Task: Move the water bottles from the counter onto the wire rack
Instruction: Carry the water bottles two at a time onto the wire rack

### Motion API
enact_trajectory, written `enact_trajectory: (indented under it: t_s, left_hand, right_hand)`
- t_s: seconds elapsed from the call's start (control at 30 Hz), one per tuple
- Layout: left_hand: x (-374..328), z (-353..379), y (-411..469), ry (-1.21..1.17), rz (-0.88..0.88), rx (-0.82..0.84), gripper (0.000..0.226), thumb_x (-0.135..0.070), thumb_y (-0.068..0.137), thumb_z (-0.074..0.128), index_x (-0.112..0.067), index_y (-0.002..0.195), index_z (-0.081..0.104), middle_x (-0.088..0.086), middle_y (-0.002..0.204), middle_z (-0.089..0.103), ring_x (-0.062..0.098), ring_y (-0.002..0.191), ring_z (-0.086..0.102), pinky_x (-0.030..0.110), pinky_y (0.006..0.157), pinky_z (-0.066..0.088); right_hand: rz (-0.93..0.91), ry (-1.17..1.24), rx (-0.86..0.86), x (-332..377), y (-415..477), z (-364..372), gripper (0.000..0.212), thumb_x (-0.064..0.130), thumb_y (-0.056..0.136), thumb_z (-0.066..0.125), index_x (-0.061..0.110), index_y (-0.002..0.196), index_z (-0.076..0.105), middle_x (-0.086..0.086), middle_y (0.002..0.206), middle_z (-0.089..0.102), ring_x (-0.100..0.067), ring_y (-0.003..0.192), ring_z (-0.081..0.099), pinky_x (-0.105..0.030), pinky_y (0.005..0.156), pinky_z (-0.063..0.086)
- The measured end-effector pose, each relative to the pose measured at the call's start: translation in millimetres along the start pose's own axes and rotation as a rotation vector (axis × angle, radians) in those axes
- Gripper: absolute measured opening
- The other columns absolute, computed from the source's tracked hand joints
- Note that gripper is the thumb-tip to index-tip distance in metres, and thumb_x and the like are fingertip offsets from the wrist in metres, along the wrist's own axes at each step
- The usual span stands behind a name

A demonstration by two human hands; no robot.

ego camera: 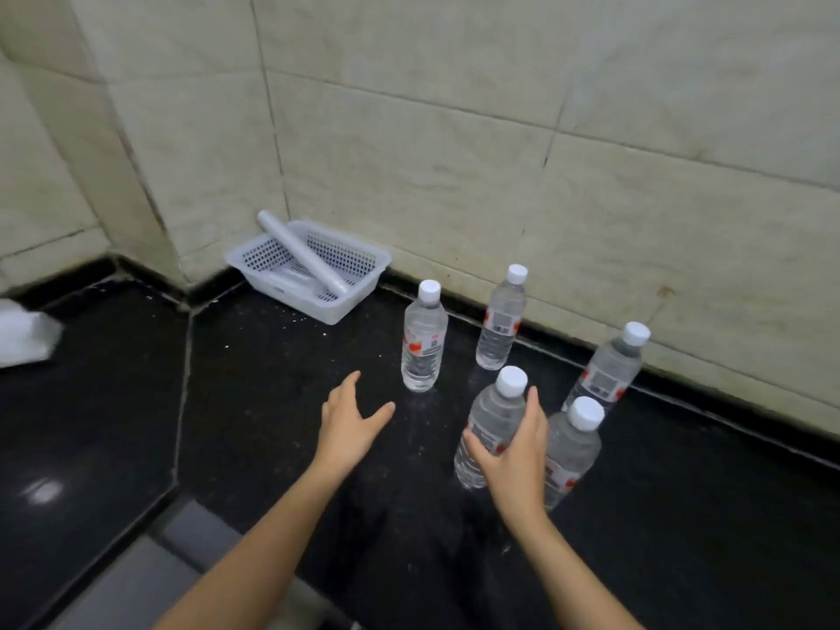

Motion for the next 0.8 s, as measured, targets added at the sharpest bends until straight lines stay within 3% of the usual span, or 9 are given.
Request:
enact_trajectory:
  t_s: [0.17, 0.3, 0.4, 0.47, 0.6, 0.7, 0.8]
  left_hand:
    - [-17.4, 23.9, 66.7, 0.014, 0.081, 0.206, 0.088, -0.033, 0.076, 0.069, -0.016, 0.145, 0.016, 0.013, 0.151, 0.023, 0.03, 0.139, 0.021, 0.041, 0.112, 0.024]
    - [-32.8, 31.9, 111.3, 0.022, 0.183, 0.305, 0.097, -0.031, 0.071, 0.074, -0.016, 0.145, 0.013, 0.012, 0.152, 0.023, 0.031, 0.14, 0.019, 0.045, 0.113, 0.023]
    - [-39.7, 41.1, 130.2, 0.004, 0.274, 0.348, 0.102, -0.03, 0.067, 0.077, -0.016, 0.145, 0.013, 0.012, 0.151, 0.026, 0.031, 0.139, 0.021, 0.046, 0.112, 0.023]
    - [-43.7, 49.6, 140.4, -0.007, 0.295, 0.37, 0.104, -0.027, 0.066, 0.078, -0.016, 0.145, 0.012, 0.012, 0.15, 0.028, 0.033, 0.138, 0.022, 0.048, 0.111, 0.024]
    - [-48.7, 63.2, 151.3, -0.074, 0.238, 0.379, 0.096, -0.025, 0.067, 0.077, -0.021, 0.143, 0.018, 0.014, 0.141, 0.04, 0.036, 0.129, 0.037, 0.052, 0.104, 0.035]
    - [-48.1, 63.1, 153.5, -0.098, 0.247, 0.355, 0.081, -0.029, 0.065, 0.078, -0.022, 0.132, 0.032, 0.013, 0.128, 0.053, 0.037, 0.117, 0.05, 0.054, 0.096, 0.041]
    - [-44.0, 55.7, 145.8, -0.069, 0.281, 0.387, 0.073, -0.029, 0.066, 0.078, -0.019, 0.126, 0.038, 0.015, 0.124, 0.055, 0.037, 0.113, 0.052, 0.052, 0.095, 0.042]
  right_hand:
    - [0.191, 0.065, -0.115, -4.3, 17.2, 18.3, 0.107, 0.022, 0.065, 0.08, 0.015, 0.144, 0.009, -0.01, 0.149, 0.023, -0.023, 0.139, 0.022, -0.039, 0.115, 0.021]
    - [0.323, 0.061, -0.225, -11.7, 27.1, 24.0, 0.084, 0.02, 0.06, 0.082, 0.019, 0.129, 0.034, -0.008, 0.128, 0.05, -0.026, 0.121, 0.047, -0.046, 0.103, 0.039]
    - [0.381, 0.052, -0.267, -9.3, 21.5, 26.0, 0.08, 0.036, 0.05, 0.078, 0.018, 0.118, 0.04, -0.007, 0.116, 0.056, -0.024, 0.109, 0.055, -0.044, 0.095, 0.046]
    - [0.403, 0.072, -0.33, -4.1, 10.8, 28.1, 0.08, 0.045, 0.045, 0.072, 0.022, 0.114, 0.041, -0.004, 0.114, 0.056, -0.021, 0.106, 0.055, -0.038, 0.092, 0.046]
    - [0.417, 0.028, -0.344, 5.1, -11.4, 37.7, 0.064, 0.029, 0.05, 0.077, 0.041, 0.1, 0.039, 0.008, 0.11, 0.055, -0.009, 0.103, 0.052, -0.018, 0.087, 0.038]
    - [0.403, -0.017, -0.325, 12.5, -25.7, 51.1, 0.062, 0.028, 0.05, 0.075, 0.047, 0.097, 0.04, 0.022, 0.111, 0.05, 0.01, 0.101, 0.049, 0.003, 0.083, 0.029]
    - [0.417, 0.002, -0.32, 18.4, -36.2, 58.7, 0.059, 0.036, 0.046, 0.07, 0.046, 0.097, 0.041, 0.027, 0.11, 0.047, 0.024, 0.101, 0.042, 0.005, 0.082, 0.029]
Point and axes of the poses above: each hand's wrist, its own y-axis towards the middle knuckle, its own z-axis out of the palm, x = y × z, the point moved 4 cm from there along y, towards the middle knuckle
